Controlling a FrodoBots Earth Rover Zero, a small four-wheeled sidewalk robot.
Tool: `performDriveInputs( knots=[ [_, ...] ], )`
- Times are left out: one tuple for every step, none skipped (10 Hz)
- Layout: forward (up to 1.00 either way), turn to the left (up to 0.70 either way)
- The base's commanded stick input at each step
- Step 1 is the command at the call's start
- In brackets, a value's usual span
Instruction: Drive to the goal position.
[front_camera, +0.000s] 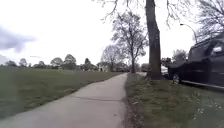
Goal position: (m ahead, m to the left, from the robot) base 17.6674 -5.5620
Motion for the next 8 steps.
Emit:
performDriveInputs(
  knots=[
    [0.85,0.00],
    [0.85,0.00],
    [0.85,0.00],
    [0.85,0.00],
    [0.85,0.00],
    [0.85,0.01],
    [0.85,0.14],
    [0.85,0.31]
  ],
)
